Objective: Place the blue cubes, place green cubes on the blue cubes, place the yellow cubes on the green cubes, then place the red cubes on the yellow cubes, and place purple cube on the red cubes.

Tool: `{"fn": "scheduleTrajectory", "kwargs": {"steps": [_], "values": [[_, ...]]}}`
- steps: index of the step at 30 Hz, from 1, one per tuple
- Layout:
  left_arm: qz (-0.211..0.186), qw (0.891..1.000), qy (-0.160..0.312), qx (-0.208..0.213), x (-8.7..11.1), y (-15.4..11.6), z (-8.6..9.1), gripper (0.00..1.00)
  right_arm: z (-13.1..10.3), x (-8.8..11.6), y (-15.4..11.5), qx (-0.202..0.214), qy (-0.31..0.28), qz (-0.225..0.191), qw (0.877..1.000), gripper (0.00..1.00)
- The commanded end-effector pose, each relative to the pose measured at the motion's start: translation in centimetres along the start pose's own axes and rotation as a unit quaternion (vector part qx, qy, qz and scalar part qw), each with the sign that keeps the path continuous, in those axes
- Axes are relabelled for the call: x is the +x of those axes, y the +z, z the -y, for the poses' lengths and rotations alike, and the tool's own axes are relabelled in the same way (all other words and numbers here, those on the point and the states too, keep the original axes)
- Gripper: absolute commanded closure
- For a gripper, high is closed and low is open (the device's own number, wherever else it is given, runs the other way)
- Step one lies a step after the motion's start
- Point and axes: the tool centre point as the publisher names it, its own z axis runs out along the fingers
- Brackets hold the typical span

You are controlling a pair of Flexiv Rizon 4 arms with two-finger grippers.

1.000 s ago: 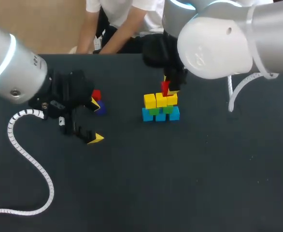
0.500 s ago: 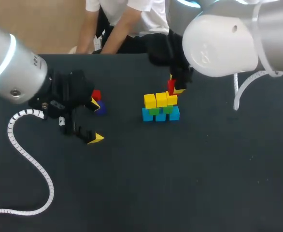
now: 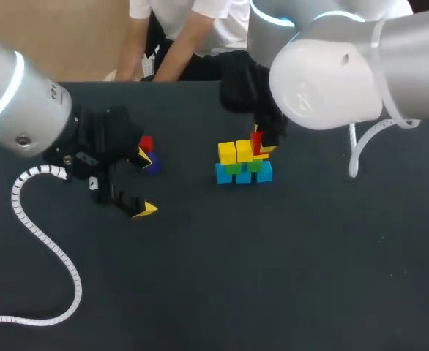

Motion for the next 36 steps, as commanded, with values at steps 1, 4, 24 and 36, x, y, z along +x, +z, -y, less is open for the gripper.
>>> {"fn": "scheduleTrajectory", "kwargs": {"steps": [1,4,24,36], "values": [[0.004,1.0,0.002,0.002,0.2,-0.1,-0.1,0.0,0.5,0.0,0.2,-0.003,0.0,0.006,1.0,1.0],[0.004,1.0,0.002,0.002,0.2,-0.1,-0.1,0.0,0.8,-0.1,0.4,-0.006,-0.001,0.01,1.0,1.0],[0.004,1.0,0.002,0.002,0.2,-0.1,-0.1,0.0,2.2,-0.1,1.0,-0.012,0.005,0.003,1.0,1.0],[0.004,1.0,0.002,0.002,0.2,-0.1,-0.1,0.0,2.5,0.4,1.5,-0.018,0.009,-0.001,1.0,1.0]]}}
